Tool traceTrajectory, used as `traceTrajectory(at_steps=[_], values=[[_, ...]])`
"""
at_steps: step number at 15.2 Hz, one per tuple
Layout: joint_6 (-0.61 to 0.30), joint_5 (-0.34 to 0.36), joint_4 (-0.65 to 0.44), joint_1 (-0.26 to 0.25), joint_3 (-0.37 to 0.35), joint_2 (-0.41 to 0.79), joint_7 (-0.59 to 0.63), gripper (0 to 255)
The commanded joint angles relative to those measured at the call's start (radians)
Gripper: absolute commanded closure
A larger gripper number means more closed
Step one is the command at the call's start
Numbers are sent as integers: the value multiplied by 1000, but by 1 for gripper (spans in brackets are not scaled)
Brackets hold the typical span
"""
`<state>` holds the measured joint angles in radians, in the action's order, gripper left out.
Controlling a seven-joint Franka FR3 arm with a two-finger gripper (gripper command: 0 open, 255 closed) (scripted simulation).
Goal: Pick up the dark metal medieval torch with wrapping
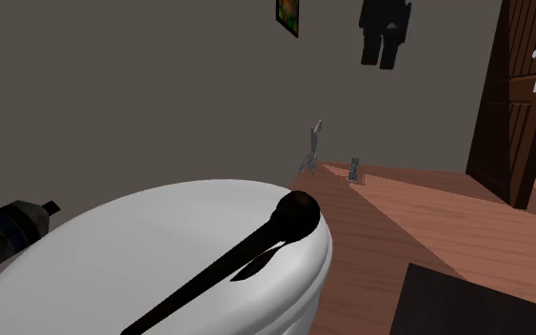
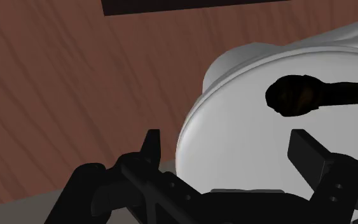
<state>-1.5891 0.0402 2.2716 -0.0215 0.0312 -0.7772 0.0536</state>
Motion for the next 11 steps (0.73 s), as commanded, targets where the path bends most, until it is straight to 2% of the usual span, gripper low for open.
traceTrajectory(at_steps=[1,11], values=[[0,0,0,0,0,0,0,0],[-137,1,-75,-188,-10,311,-368,0]])
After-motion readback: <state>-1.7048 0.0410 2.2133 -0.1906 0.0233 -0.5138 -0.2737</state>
